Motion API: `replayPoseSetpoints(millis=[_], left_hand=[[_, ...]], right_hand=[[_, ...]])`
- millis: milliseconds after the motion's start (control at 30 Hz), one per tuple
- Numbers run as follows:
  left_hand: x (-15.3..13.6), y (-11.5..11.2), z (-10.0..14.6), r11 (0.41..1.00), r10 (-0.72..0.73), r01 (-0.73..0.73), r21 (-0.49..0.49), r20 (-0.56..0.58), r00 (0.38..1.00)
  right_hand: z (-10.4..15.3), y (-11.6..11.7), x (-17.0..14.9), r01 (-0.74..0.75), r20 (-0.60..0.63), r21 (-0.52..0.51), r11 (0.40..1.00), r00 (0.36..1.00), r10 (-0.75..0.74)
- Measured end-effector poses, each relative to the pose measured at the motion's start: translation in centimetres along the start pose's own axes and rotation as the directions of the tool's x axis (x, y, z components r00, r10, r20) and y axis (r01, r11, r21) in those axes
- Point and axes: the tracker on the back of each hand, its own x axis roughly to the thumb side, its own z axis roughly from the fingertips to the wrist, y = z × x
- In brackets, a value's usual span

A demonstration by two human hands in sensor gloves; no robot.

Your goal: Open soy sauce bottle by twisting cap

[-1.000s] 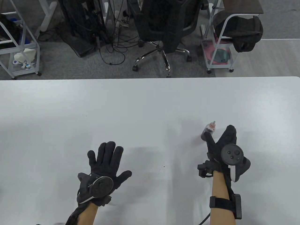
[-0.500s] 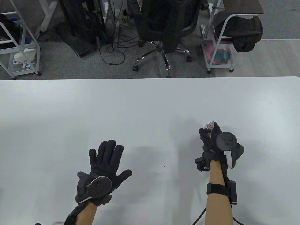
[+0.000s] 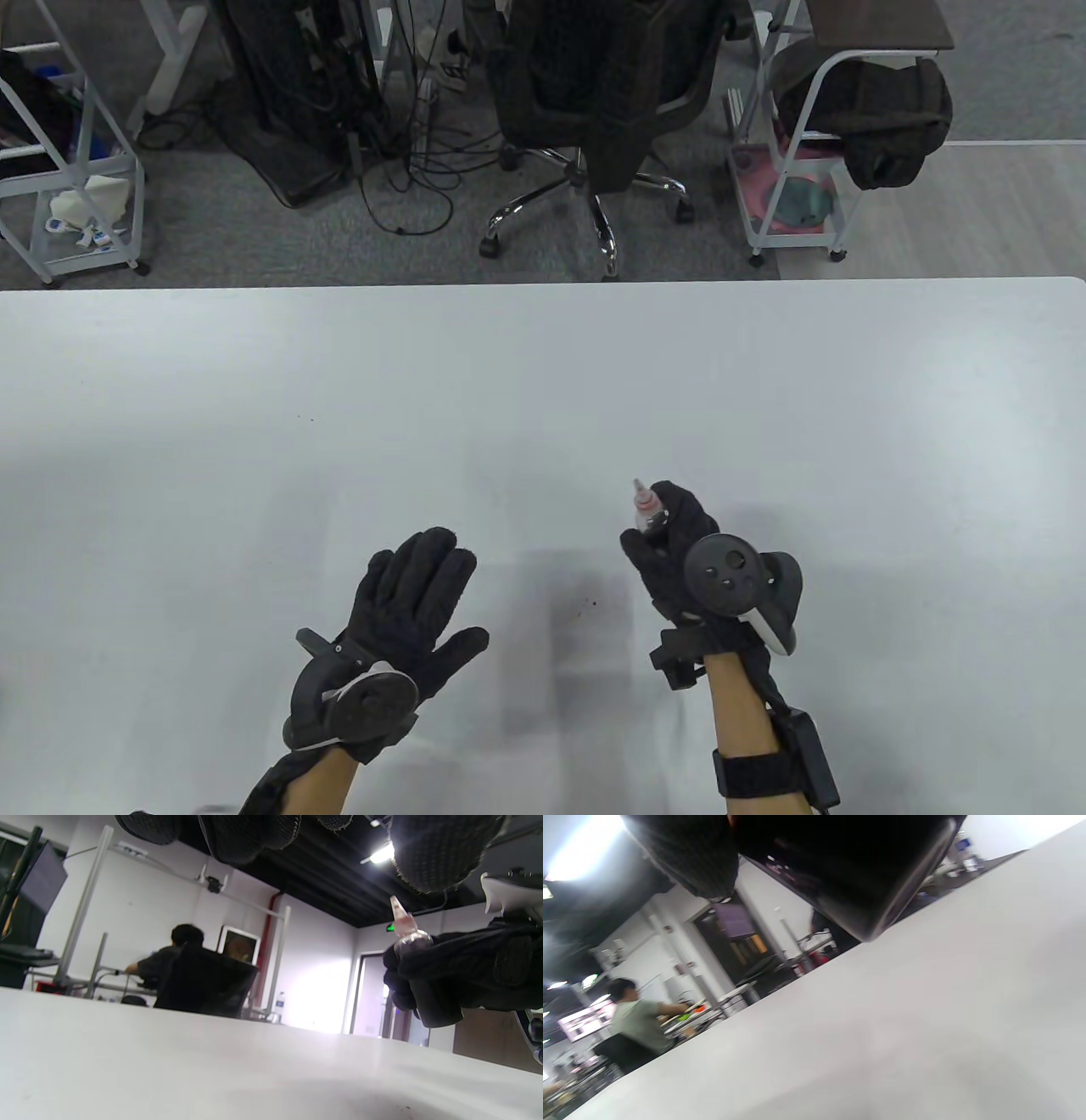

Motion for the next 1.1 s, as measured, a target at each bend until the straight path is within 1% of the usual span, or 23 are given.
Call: replayPoseSetpoints(millis=[67,133,233,300,333,400,467,500,567,633,700,767,800,833,900,967,1000,1033,1100], left_hand=[[0.2,0.3,0.1,0.999,0.000,-0.001,0.037,0.005,1.000],[0.3,0.5,0.3,0.998,0.032,-0.033,0.058,0.008,0.999],[0.9,0.9,0.4,0.993,0.062,-0.066,0.094,0.037,0.997],[1.4,1.1,0.6,0.990,0.057,-0.066,0.123,0.072,0.996],[1.7,1.2,0.6,0.989,0.061,-0.071,0.131,0.080,0.995],[2.5,1.1,0.5,0.993,0.033,-0.045,0.110,0.108,0.994],[3.1,1.0,0.4,0.996,-0.011,-0.002,0.089,0.137,0.990],[3.5,0.8,0.3,0.998,-0.026,0.017,0.063,0.152,0.988],[3.7,0.9,0.3,0.997,-0.048,0.038,0.067,0.152,0.987],[3.9,1.0,0.2,0.997,-0.054,0.046,0.058,0.142,0.988],[4.0,1.0,0.2,0.994,-0.084,0.075,0.082,0.115,0.990],[3.8,0.8,0.2,0.994,-0.067,0.059,0.088,0.087,0.994],[3.6,0.7,0.3,0.990,-0.057,0.049,0.131,0.052,0.997],[3.4,0.9,0.2,0.988,-0.042,0.034,0.151,0.046,0.998],[3.2,1.2,0.3,0.989,-0.010,0.005,0.150,0.032,0.999],[3.0,1.4,0.3,0.992,0.026,-0.036,0.118,0.086,0.996],[3.1,1.4,0.2,0.996,0.049,-0.058,0.072,0.119,0.992],[3.2,1.3,0.3,0.997,0.055,-0.062,0.054,0.132,0.990],[3.4,1.3,0.3,0.998,0.040,-0.048,0.050,0.151,0.988]], right_hand=[[0.9,0.8,2.0,-0.006,0.080,0.046,0.999,0.997,0.003],[1.9,2.0,3.6,-0.012,0.157,0.077,0.997,0.988,-0.001],[3.3,4.0,6.0,-0.062,0.270,0.176,0.982,0.963,0.012],[3.8,4.8,7.3,-0.153,0.336,0.177,0.972,0.938,0.086],[3.9,5.1,7.6,-0.173,0.350,0.178,0.969,0.931,0.102],[4.2,6.1,8.4,-0.206,0.401,0.209,0.956,0.910,0.108],[4.1,6.5,8.7,-0.224,0.415,0.215,0.951,0.902,0.119],[4.0,6.7,8.8,-0.218,0.418,0.223,0.950,0.902,0.109],[4.0,6.7,8.7,-0.234,0.433,0.216,0.948,0.893,0.122],[4.1,6.8,8.6,-0.214,0.427,0.234,0.948,0.899,0.098],[4.2,6.7,8.6,-0.220,0.446,0.226,0.949,0.889,0.100],[4.3,6.8,8.7,-0.230,0.446,0.221,0.948,0.888,0.112],[4.3,6.8,8.8,-0.232,0.450,0.221,0.947,0.886,0.111],[4.3,6.8,8.8,-0.227,0.449,0.217,0.949,0.887,0.110],[4.2,6.8,8.9,-0.214,0.447,0.216,0.953,0.889,0.099],[4.1,6.8,8.9,-0.213,0.443,0.212,0.954,0.891,0.100],[4.1,6.9,8.9,-0.219,0.442,0.214,0.952,0.891,0.105],[4.1,6.9,8.9,-0.218,0.441,0.214,0.952,0.891,0.105],[4.0,7.0,8.7,-0.216,0.438,0.222,0.951,0.894,0.100]])
